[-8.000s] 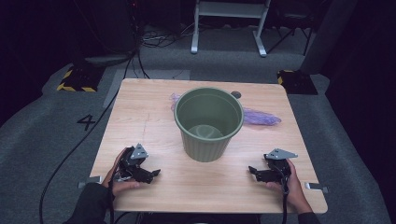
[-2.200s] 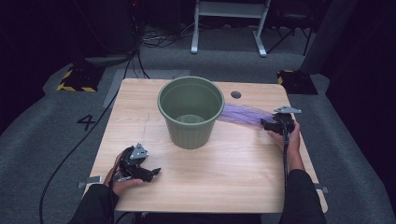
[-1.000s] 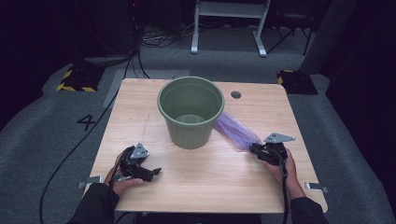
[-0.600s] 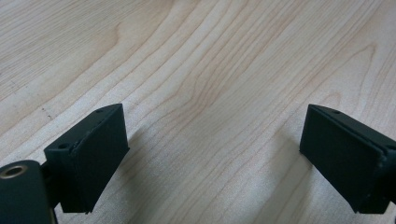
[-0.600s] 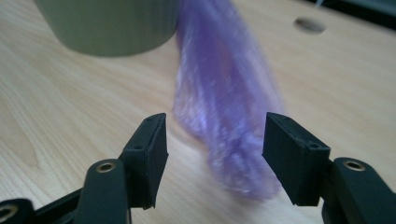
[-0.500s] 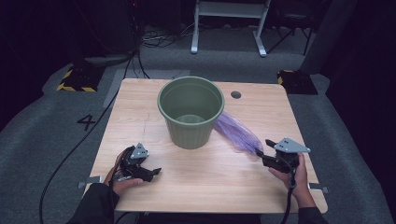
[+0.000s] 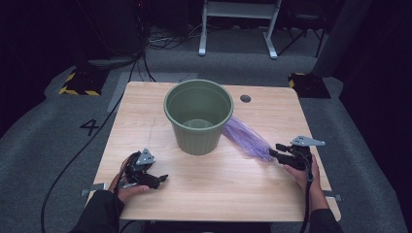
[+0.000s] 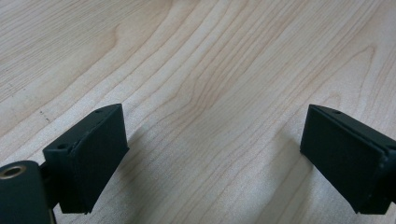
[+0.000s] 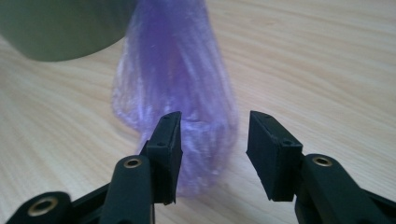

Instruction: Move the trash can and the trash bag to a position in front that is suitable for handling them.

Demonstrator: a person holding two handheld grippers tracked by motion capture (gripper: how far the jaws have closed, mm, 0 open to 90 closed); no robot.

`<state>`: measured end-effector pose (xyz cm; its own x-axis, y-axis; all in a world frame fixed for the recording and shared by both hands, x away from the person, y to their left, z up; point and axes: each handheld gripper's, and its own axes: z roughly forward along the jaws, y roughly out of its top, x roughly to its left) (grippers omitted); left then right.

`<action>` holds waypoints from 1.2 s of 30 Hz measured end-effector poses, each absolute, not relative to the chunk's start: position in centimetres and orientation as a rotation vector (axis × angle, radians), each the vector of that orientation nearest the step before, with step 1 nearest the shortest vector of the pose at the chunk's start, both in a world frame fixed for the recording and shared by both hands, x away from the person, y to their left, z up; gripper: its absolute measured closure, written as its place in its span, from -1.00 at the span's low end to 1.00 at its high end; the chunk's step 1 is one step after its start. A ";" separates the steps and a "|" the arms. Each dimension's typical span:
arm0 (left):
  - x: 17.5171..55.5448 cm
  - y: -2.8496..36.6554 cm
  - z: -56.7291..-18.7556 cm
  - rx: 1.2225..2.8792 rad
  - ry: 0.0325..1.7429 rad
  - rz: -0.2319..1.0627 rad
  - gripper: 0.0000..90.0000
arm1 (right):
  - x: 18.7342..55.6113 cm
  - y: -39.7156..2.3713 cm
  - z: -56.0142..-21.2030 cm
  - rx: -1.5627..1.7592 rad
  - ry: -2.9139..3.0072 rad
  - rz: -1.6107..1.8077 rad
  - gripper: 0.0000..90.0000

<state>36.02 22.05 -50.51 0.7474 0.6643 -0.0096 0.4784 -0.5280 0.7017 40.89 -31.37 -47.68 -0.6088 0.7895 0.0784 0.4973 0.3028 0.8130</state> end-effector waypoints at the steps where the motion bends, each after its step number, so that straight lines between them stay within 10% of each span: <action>1: 36.0 22.1 -50.5 2.234 0.853 0.337 -0.85 | 40.9 -31.1 -47.8 1.142 2.260 1.216 0.25; 13: 36.0 22.0 -50.5 2.232 0.853 0.338 -0.85 | 40.6 -30.2 -49.1 1.048 2.379 1.139 0.77; 36: 36.0 21.8 -50.5 2.231 0.864 0.339 -0.85 | 35.6 -22.7 -49.4 0.696 2.657 1.194 0.84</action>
